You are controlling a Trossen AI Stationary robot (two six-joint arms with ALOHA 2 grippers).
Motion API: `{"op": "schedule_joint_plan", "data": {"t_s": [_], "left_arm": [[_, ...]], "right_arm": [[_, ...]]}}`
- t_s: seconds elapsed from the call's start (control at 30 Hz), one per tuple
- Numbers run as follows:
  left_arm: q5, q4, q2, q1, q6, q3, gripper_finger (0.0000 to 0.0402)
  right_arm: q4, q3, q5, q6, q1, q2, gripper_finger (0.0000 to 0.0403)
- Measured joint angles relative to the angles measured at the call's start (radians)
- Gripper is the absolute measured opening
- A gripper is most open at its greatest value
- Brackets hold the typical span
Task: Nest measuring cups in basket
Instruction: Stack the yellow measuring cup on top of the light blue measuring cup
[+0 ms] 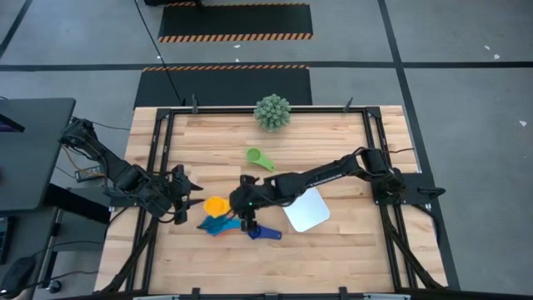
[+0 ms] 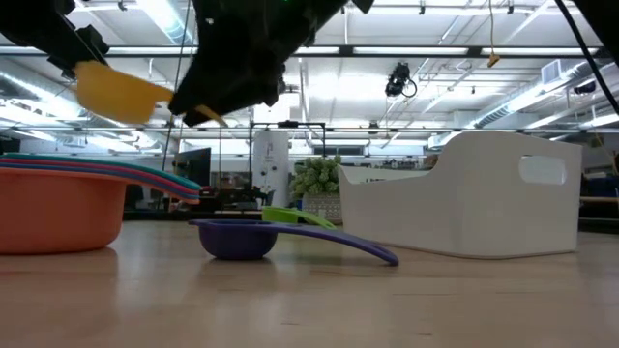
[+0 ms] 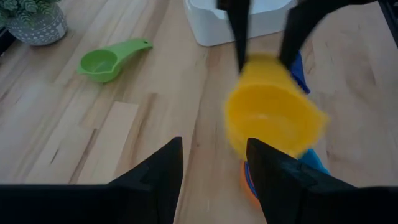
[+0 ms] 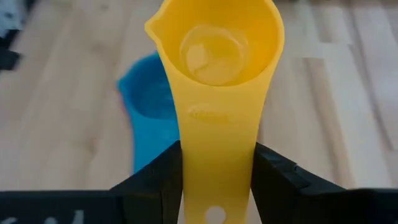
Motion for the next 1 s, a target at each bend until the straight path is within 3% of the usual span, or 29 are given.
{"op": "schedule_joint_plan", "data": {"t_s": [0.37, 0.57, 1.0], "left_arm": [[0.0, 0.031, 0.0, 0.0, 0.005, 0.0, 0.0182], [0.0, 0.037, 0.0, 0.0, 0.006, 0.0, 0.0182], [0.0, 0.056, 0.0, 0.001, 0.031, 0.0, 0.0182]], "right_arm": [[0.112, 0.001, -0.003, 0.072, 0.062, 0.042, 0.0164], [0.083, 0.0, 0.013, 0.113, 0.072, 0.069, 0.0164], [0.134, 0.001, 0.008, 0.089, 0.071, 0.114, 0.0164]]}}
